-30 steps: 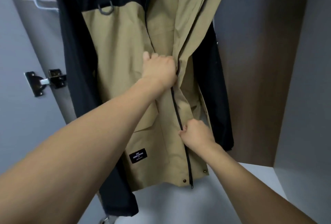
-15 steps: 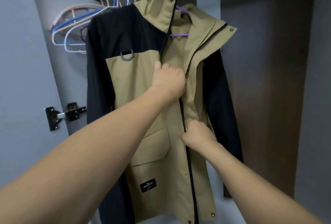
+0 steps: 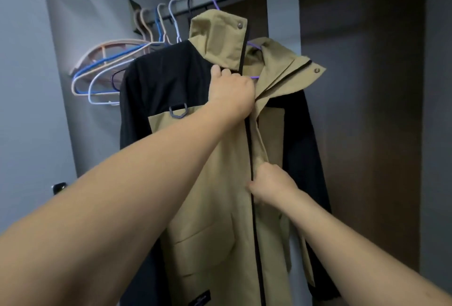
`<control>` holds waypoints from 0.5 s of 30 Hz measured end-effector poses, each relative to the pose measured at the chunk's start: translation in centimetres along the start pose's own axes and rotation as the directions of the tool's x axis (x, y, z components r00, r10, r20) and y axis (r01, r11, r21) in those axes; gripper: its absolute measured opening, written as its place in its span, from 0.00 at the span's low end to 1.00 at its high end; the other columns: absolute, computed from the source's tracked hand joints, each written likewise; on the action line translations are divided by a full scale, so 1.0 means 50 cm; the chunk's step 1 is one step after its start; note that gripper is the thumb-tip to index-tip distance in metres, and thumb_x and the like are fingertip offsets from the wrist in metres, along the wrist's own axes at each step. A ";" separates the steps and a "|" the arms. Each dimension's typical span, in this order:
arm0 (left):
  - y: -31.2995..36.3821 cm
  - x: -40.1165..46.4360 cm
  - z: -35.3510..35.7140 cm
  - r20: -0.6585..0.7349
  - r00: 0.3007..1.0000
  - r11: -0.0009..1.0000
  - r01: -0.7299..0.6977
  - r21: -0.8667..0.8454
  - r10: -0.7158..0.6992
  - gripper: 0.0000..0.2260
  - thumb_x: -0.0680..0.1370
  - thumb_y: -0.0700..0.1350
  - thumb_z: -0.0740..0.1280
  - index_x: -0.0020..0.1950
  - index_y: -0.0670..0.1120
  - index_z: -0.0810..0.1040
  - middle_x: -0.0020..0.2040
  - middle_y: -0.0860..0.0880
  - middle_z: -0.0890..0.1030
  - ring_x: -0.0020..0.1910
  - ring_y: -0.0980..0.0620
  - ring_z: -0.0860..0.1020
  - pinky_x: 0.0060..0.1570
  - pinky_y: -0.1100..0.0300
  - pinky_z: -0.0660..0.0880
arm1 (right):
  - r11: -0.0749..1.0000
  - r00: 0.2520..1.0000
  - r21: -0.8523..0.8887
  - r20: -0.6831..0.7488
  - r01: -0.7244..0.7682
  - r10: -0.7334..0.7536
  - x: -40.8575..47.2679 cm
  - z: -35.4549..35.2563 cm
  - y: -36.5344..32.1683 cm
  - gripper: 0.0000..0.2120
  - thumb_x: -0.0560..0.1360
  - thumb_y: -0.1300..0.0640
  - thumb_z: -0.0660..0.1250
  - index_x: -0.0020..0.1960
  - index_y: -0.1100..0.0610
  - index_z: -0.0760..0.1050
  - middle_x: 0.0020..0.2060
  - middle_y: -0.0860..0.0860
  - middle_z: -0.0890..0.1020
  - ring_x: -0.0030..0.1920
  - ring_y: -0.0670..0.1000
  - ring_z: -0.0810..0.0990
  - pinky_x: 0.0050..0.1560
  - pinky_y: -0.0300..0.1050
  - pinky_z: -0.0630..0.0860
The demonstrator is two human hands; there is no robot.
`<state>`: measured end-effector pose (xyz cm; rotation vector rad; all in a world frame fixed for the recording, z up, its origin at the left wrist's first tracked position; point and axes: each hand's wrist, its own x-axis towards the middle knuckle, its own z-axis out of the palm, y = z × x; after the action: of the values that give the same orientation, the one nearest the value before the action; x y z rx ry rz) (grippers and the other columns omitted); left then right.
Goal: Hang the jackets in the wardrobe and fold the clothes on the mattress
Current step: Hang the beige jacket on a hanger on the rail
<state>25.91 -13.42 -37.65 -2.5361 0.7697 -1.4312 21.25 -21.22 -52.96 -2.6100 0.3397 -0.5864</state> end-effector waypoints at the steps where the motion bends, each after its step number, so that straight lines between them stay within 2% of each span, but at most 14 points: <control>1: 0.004 0.005 -0.003 0.036 0.999 1.000 -0.027 0.003 0.027 0.05 0.78 0.42 0.58 0.50 0.47 0.73 0.51 0.46 0.78 0.56 0.42 0.72 0.63 0.46 0.58 | 1.000 0.999 0.027 -0.047 0.015 -0.013 0.010 -0.023 -0.013 0.10 0.76 0.51 0.64 0.47 0.57 0.76 0.46 0.55 0.82 0.46 0.58 0.82 0.44 0.46 0.78; 3: 0.008 0.017 -0.007 0.083 0.995 0.998 -0.058 0.006 0.057 0.03 0.77 0.40 0.58 0.46 0.46 0.70 0.46 0.47 0.75 0.52 0.43 0.71 0.63 0.46 0.57 | 0.995 0.976 0.093 -0.217 0.039 -0.018 0.032 -0.080 -0.041 0.13 0.75 0.46 0.65 0.45 0.56 0.74 0.44 0.54 0.80 0.45 0.58 0.80 0.44 0.47 0.77; 5: -0.001 0.033 -0.011 0.090 0.995 0.999 -0.050 -0.015 0.052 0.05 0.77 0.40 0.58 0.41 0.46 0.68 0.40 0.49 0.72 0.46 0.45 0.69 0.62 0.47 0.57 | 0.995 0.947 0.092 -0.321 0.044 -0.012 0.058 -0.126 -0.060 0.15 0.76 0.43 0.66 0.43 0.55 0.71 0.42 0.53 0.78 0.43 0.57 0.79 0.42 0.46 0.73; 8: -0.012 0.058 -0.015 0.037 0.995 0.995 -0.096 0.007 0.095 0.12 0.79 0.42 0.58 0.36 0.47 0.65 0.35 0.51 0.70 0.43 0.45 0.70 0.59 0.47 0.57 | 0.996 0.953 0.069 -0.302 0.051 -0.028 0.096 -0.146 -0.074 0.11 0.77 0.48 0.64 0.44 0.56 0.73 0.44 0.55 0.79 0.44 0.58 0.79 0.41 0.46 0.74; 10: -0.015 0.069 -0.018 0.016 0.990 0.989 -0.137 0.063 0.137 0.13 0.81 0.43 0.57 0.35 0.47 0.65 0.36 0.51 0.71 0.43 0.45 0.69 0.62 0.46 0.57 | 0.996 0.953 0.058 -0.299 0.066 -0.046 0.110 -0.145 -0.077 0.07 0.77 0.54 0.63 0.43 0.57 0.74 0.44 0.54 0.79 0.43 0.57 0.77 0.41 0.46 0.73; 13: -0.026 0.085 -0.031 -0.004 0.991 0.984 -0.131 0.122 0.133 0.09 0.80 0.43 0.58 0.39 0.47 0.66 0.42 0.49 0.71 0.48 0.44 0.68 0.65 0.44 0.57 | 0.996 0.955 0.026 -0.289 0.083 -0.072 0.116 -0.152 -0.079 0.07 0.76 0.56 0.64 0.39 0.56 0.70 0.41 0.53 0.76 0.41 0.56 0.74 0.39 0.44 0.70; 15: -0.030 0.090 -0.036 -0.019 0.993 0.986 -0.110 0.128 0.114 0.05 0.79 0.42 0.58 0.43 0.48 0.68 0.44 0.48 0.72 0.53 0.44 0.71 0.64 0.45 0.58 | 0.996 0.964 -0.004 -0.253 0.084 -0.082 0.113 -0.156 -0.079 0.06 0.76 0.56 0.64 0.41 0.56 0.71 0.40 0.52 0.76 0.41 0.56 0.75 0.38 0.43 0.69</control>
<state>26.85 -14.10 -32.73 -2.3453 0.7852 -1.4321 23.22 -22.45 -42.78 -2.5558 0.3073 -0.9524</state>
